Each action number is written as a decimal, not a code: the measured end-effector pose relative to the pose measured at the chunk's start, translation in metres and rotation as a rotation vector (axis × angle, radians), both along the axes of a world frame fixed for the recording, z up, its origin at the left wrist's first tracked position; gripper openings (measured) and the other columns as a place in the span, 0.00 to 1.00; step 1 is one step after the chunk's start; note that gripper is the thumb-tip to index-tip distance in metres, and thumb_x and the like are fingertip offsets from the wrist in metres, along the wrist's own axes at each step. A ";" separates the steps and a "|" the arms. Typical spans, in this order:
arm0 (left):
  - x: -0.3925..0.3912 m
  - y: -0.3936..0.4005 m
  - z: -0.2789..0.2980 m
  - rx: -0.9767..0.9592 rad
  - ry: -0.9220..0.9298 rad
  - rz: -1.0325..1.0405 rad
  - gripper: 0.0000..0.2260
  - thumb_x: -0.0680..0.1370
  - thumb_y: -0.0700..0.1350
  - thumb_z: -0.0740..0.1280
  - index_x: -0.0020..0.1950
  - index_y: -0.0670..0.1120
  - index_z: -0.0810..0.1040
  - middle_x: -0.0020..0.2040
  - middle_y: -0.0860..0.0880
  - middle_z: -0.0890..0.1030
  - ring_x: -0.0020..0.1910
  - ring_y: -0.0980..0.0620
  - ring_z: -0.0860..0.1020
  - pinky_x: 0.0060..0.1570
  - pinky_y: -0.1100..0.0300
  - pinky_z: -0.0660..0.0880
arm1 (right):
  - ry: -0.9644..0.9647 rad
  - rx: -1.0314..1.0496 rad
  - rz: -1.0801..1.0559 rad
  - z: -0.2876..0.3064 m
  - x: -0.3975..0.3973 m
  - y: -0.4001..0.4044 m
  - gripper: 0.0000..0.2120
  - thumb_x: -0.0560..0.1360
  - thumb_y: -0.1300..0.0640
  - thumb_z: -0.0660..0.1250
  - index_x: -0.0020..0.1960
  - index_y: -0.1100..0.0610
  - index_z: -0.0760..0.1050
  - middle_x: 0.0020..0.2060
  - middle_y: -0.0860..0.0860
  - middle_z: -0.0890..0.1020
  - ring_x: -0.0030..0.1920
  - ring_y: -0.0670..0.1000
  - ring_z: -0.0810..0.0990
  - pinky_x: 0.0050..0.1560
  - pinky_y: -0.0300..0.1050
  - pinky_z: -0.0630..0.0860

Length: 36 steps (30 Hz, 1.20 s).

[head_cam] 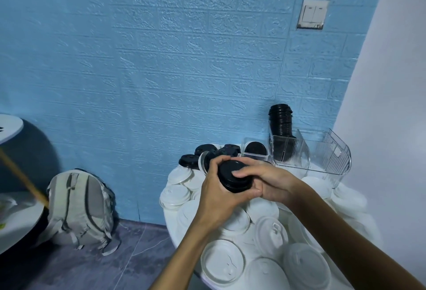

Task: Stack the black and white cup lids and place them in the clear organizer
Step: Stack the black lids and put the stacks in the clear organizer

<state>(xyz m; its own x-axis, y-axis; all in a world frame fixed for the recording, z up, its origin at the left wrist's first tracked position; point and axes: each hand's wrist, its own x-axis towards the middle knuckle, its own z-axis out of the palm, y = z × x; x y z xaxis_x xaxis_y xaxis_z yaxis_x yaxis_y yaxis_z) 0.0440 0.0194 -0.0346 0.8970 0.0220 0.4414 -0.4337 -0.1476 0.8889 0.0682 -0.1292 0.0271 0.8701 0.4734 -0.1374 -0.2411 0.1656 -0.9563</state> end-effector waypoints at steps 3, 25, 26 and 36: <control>0.000 0.005 0.003 0.027 0.009 -0.006 0.35 0.59 0.47 0.87 0.62 0.58 0.75 0.54 0.58 0.84 0.55 0.60 0.82 0.55 0.65 0.77 | 0.002 -0.004 -0.006 -0.003 0.002 0.003 0.18 0.67 0.69 0.71 0.54 0.59 0.84 0.50 0.60 0.85 0.47 0.55 0.86 0.47 0.44 0.84; 0.010 0.072 -0.022 0.014 0.068 0.201 0.31 0.62 0.46 0.85 0.60 0.61 0.77 0.53 0.61 0.84 0.54 0.62 0.81 0.56 0.62 0.77 | -0.707 -1.353 -0.307 -0.032 0.082 0.016 0.37 0.60 0.21 0.68 0.60 0.44 0.75 0.55 0.44 0.79 0.59 0.51 0.73 0.61 0.53 0.66; 0.009 0.073 -0.024 0.011 0.068 0.202 0.31 0.61 0.47 0.85 0.59 0.62 0.77 0.53 0.61 0.84 0.54 0.62 0.81 0.56 0.62 0.77 | -0.721 -1.363 -0.306 -0.035 0.080 0.019 0.35 0.59 0.21 0.69 0.57 0.43 0.74 0.52 0.44 0.77 0.57 0.51 0.72 0.59 0.52 0.66; 0.009 0.077 -0.028 -0.010 0.084 0.181 0.30 0.63 0.43 0.85 0.57 0.65 0.76 0.52 0.68 0.82 0.54 0.64 0.81 0.54 0.67 0.76 | -0.896 -1.495 -0.242 -0.041 0.063 0.018 0.23 0.66 0.35 0.75 0.56 0.45 0.81 0.51 0.43 0.84 0.57 0.49 0.78 0.63 0.50 0.68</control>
